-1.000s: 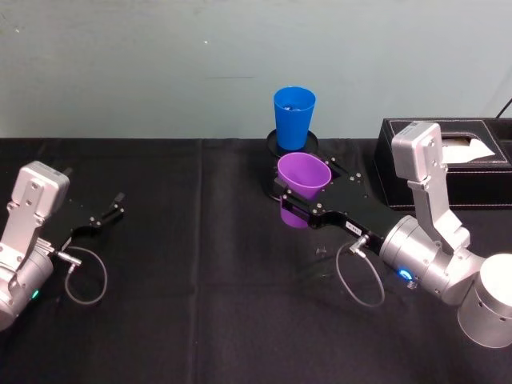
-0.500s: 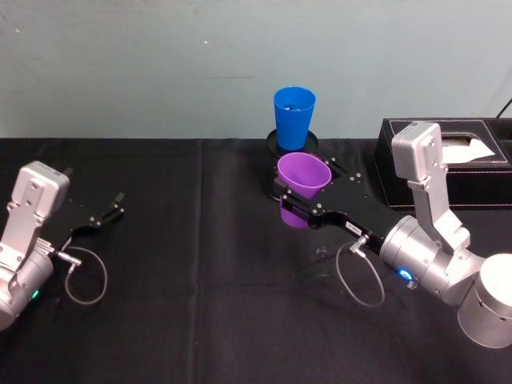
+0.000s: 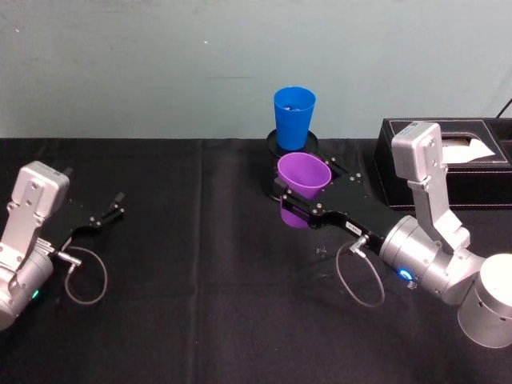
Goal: Pick up one cup with a gripper and tap it against the other cup.
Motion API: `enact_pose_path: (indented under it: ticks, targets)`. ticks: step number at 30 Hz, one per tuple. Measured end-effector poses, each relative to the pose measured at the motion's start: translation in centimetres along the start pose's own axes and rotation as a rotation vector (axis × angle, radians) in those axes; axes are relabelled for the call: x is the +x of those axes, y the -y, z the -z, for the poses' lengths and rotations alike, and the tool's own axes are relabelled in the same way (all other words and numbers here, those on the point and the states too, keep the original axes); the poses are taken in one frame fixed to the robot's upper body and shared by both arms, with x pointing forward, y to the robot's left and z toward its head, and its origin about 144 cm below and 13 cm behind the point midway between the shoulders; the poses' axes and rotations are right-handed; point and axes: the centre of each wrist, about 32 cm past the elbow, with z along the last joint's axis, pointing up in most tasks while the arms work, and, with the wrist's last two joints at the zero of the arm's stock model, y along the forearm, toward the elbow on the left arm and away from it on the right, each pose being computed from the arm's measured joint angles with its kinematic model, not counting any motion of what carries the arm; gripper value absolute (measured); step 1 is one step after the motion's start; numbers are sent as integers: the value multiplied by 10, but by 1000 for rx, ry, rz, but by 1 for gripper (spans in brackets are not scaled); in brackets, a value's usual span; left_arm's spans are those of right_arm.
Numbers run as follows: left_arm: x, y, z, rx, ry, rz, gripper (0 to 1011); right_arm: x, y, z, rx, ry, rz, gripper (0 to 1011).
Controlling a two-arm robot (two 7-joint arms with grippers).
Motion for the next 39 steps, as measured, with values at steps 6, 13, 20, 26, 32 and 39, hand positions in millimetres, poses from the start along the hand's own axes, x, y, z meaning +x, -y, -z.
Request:
enact_pose_path:
  ticks: [6, 13, 20, 26, 32, 39]
  targets:
    - [0, 0, 0, 0, 0, 0, 1000, 0, 0, 0, 0, 0, 0, 733]
    - [0, 0, 0, 0, 0, 0, 1000, 0, 0, 0, 0, 0, 0, 733]
    - [0, 0, 0, 0, 0, 0, 1000, 0, 0, 0, 0, 0, 0, 733]
    - [0, 0, 0, 0, 0, 0, 1000, 0, 0, 0, 0, 0, 0, 733]
    - [0, 0, 0, 0, 0, 0, 1000, 0, 0, 0, 0, 0, 0, 734]
    - [0, 0, 0, 0, 0, 0, 1000, -1, -1, 1, -4, 5, -2, 733]
